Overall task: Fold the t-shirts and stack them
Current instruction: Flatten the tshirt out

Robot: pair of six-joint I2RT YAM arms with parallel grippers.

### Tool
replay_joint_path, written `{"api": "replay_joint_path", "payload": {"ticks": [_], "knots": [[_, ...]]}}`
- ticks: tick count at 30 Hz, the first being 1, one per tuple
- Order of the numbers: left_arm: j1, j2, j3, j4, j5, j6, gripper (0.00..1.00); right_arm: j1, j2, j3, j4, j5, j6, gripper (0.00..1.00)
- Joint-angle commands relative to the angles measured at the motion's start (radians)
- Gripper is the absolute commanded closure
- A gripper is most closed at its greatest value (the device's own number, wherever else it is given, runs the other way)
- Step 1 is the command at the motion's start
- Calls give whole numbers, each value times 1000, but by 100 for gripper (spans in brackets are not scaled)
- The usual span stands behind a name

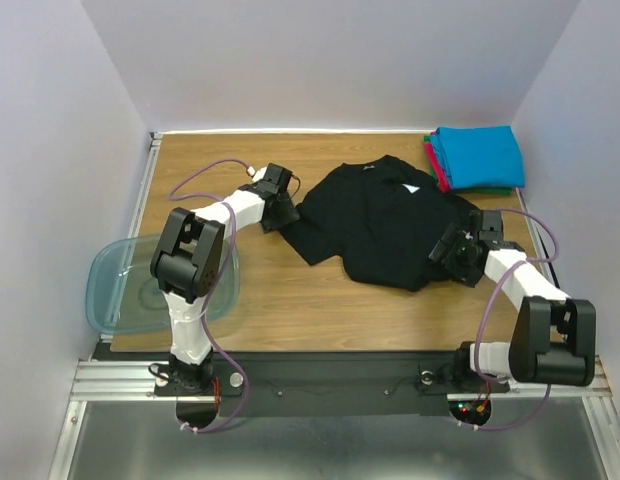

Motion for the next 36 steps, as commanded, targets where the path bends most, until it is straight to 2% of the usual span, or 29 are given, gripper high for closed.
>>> {"api": "replay_joint_path", "payload": {"ticks": [1,2,3,4,6,9,10,11,13,15,16,18,20,21,24,25,27,28,31,36], "knots": [[4,43,20,-19,-16,-3,52,18,81,62,131,-1,-1,11],[4,54,20,-18,-13,-3,65,26,98,71,143,-3,1,12],[4,58,25,-18,-5,-1,85,33,115,94,169,0,-1,14],[4,60,23,-16,-2,6,100,58,138,106,182,3,-1,18],[4,43,3,-9,-11,11,100,90,201,167,194,17,-10,23],[4,-38,-87,8,-54,10,100,171,280,244,196,43,-30,42],[4,-64,-118,13,-67,-3,100,206,296,299,199,52,-35,54],[4,-121,-154,30,-76,-9,100,223,319,327,203,74,-36,58],[-9,-205,-297,57,-68,-29,100,250,435,436,202,106,-53,74],[-19,-256,-358,67,-67,-47,100,254,463,514,203,98,-61,78],[-43,-282,-382,68,-67,-55,100,263,527,551,203,98,-62,86],[-74,-349,-440,71,-62,-88,100,283,590,676,199,103,-85,89],[-118,-414,-477,73,-48,-114,100,322,681,817,165,111,-152,88],[-127,-435,-484,71,-42,-121,100,345,711,869,135,109,-180,81],[-144,-527,-512,70,-39,-138,100,368,767,997,29,98,-260,73],[-144,-552,-520,70,-41,-147,100,375,753,991,27,92,-274,60],[-146,-624,-534,71,-51,-151,100,376,676,959,30,88,-283,44],[-147,-646,-537,73,-56,-150,100,376,646,923,31,97,-288,32],[-147,-713,-544,70,-73,-147,100,376,526,837,32,155,-262,22],[-147,-764,-549,65,-70,-144,100,372,379,656,32,268,-150,17]]}}
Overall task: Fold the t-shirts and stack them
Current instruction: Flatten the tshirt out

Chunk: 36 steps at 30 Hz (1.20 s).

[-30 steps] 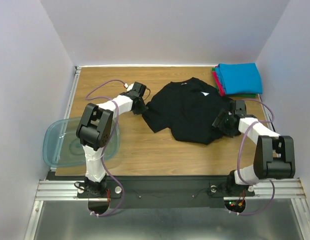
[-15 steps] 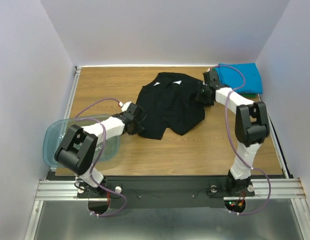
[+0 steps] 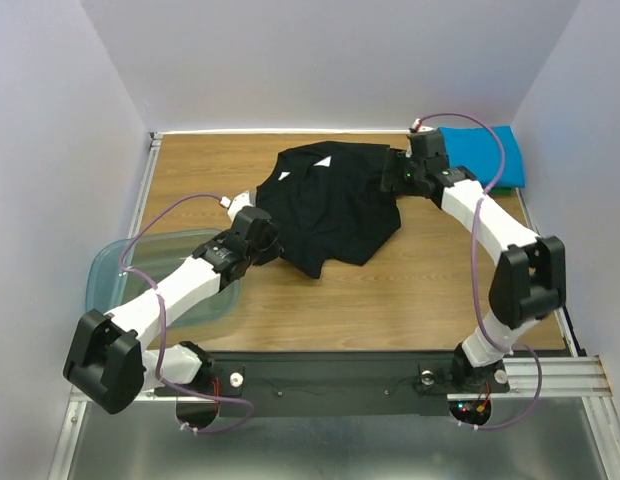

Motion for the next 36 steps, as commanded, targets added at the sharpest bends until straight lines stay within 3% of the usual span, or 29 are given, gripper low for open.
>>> {"api": "replay_joint_path", "payload": {"ticks": [1,7,14,18,19,22,26,29,36], "knots": [[0,-32,-18,0,-16,-6,100,-9,-82,-116,-7,108,87,18],[0,-46,-16,1,-9,-6,100,-9,-79,-277,44,28,136,20],[0,-69,0,-2,-27,3,100,-9,60,-259,149,-41,136,34],[0,-83,54,-13,-52,28,100,-9,109,-209,183,-48,112,54],[0,-86,69,-16,-59,37,100,-9,112,-202,191,-59,106,71],[0,-112,151,-45,-96,65,100,-9,64,-188,194,-79,77,99],[0,-144,267,-63,-122,108,100,-9,-143,-211,179,-90,67,100],[-2,-179,376,-59,-102,155,100,-9,-307,-154,64,0,60,100],[-3,-250,649,-71,-125,263,100,-9,-513,134,-157,-2,31,99]]}}
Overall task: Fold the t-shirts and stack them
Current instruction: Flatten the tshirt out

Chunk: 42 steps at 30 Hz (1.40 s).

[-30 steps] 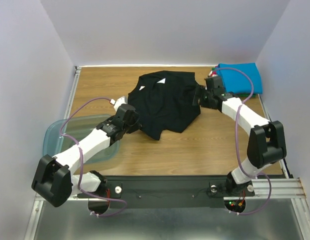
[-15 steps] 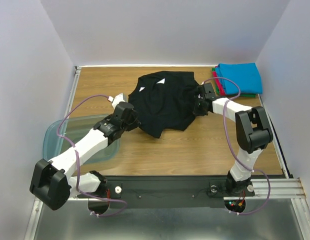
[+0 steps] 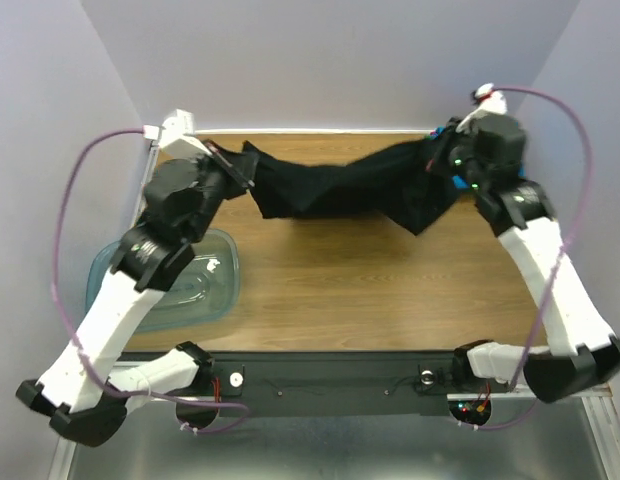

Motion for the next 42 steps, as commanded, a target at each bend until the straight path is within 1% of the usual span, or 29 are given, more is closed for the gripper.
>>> {"api": "replay_joint_path", "payload": {"ticks": [1,5,8,10,12,13,14,15,17,18,19,20,22,23,24,25,26,28,30,31,32,33,35,36,37,38,40,42], "knots": [[-1,-67,142,24,-51,91,100,-2,-95,177,-102,30,-19,100],[-1,-84,177,17,-135,98,100,-2,-110,251,-134,34,-13,100],[-1,-75,150,8,-224,75,100,-2,-66,239,-147,14,-16,99],[-1,-63,104,5,-246,64,100,-2,-23,216,-145,-7,-9,98],[-1,-31,38,5,-261,38,100,-2,55,175,-147,-42,-8,95],[0,-17,14,5,-261,27,100,-2,84,164,-145,-45,-8,89],[2,0,-11,4,-261,13,100,-2,124,158,-144,-49,-8,87],[8,40,-36,-2,-261,0,100,-2,203,158,-143,-52,-22,83],[17,83,-100,-10,-249,-46,100,-2,294,174,-147,-30,-29,71],[28,126,-126,-27,-225,-65,100,-2,358,179,-148,-15,-28,62],[31,146,-135,-35,-215,-85,100,-2,379,178,-157,-15,-19,46],[32,161,-146,-41,-207,-92,100,-2,387,165,-160,-25,-17,39],[34,187,-181,-44,-198,-105,100,-2,361,126,-159,-49,-8,29],[34,189,-197,-41,-198,-111,100,-2,339,63,-156,-47,-2,20],[35,184,-224,-27,-192,-117,100,-2,292,-16,-151,-35,13,8],[35,183,-238,-19,-192,-122,100,-2,261,-17,-147,-26,26,7],[35,174,-252,-12,-191,-131,100,-2,230,-107,-128,-23,50,0],[35,164,-287,8,-184,-135,100,-2,149,-210,-90,-51,58,0],[37,160,-315,22,-177,-140,100,-2,126,-297,-35,-88,50,0],[37,160,-319,24,-174,-140,100,-2,126,-302,-25,-81,46,0],[37,163,-323,22,-174,-140,100,-2,143,-299,-24,-63,46,0],[40,167,-327,16,-172,-142,100,-2,156,-281,-22,-12,32,0],[40,172,-329,7,-174,-143,100,-2,190,-260,-15,32,-12,0],[40,172,-330,2,-178,-143,100,-3,231,-238,-13,89,-61,0],[40,173,-332,2,-180,-143,100,-2,264,-238,-15,89,-84,0],[42,172,-332,2,-181,-142,100,-6,290,-214,-15,138,-107,0],[45,175,-329,5,-187,-140,100,-22,373,-186,-15,161,-143,0],[48,180,-320,1,-189,-129,100,-60,420,-152,-9,125,-163,0]]}}
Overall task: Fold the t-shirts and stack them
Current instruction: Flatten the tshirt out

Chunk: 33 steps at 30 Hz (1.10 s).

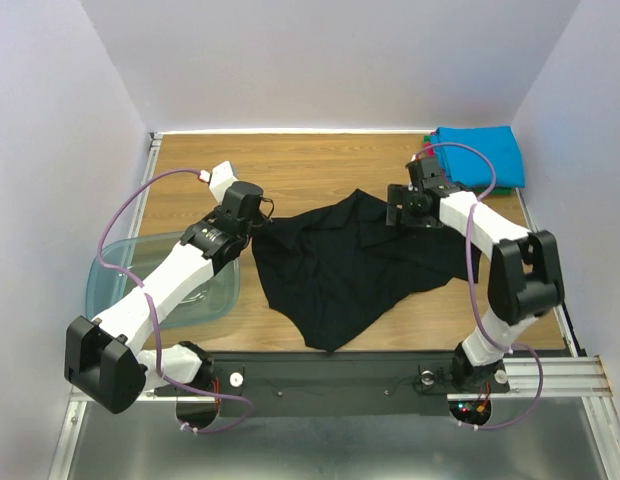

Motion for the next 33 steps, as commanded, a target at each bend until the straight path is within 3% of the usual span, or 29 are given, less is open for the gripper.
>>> {"api": "replay_joint_path", "payload": {"ticks": [1,4,10,13,19,20,22,23,25,28,31,33], "knots": [[11,-6,17,14,-35,2,100,-63,102,82,54,26,-89,0],[13,2,20,8,-46,4,100,-87,180,127,71,-78,-127,3],[22,21,29,14,-38,7,100,-90,253,178,90,-166,-137,20],[23,37,33,11,-37,10,100,-88,256,181,109,-193,-141,23],[29,46,35,8,-34,8,100,-88,266,179,126,-246,-151,55],[31,46,36,8,-32,8,100,-87,270,178,126,-243,-149,65],[34,43,38,7,-35,11,100,-88,268,175,126,-229,-135,77],[36,41,40,4,-37,13,100,-88,262,165,126,-227,-135,90],[42,38,53,-1,-37,24,100,-88,216,155,124,-211,-126,100],[52,28,85,-12,-44,47,100,-87,121,135,124,-138,-118,100],[52,3,165,-27,-48,67,100,-87,-51,132,124,31,-121,99],[52,-33,196,-17,-48,80,100,-87,-181,151,120,52,-138,100]]}}
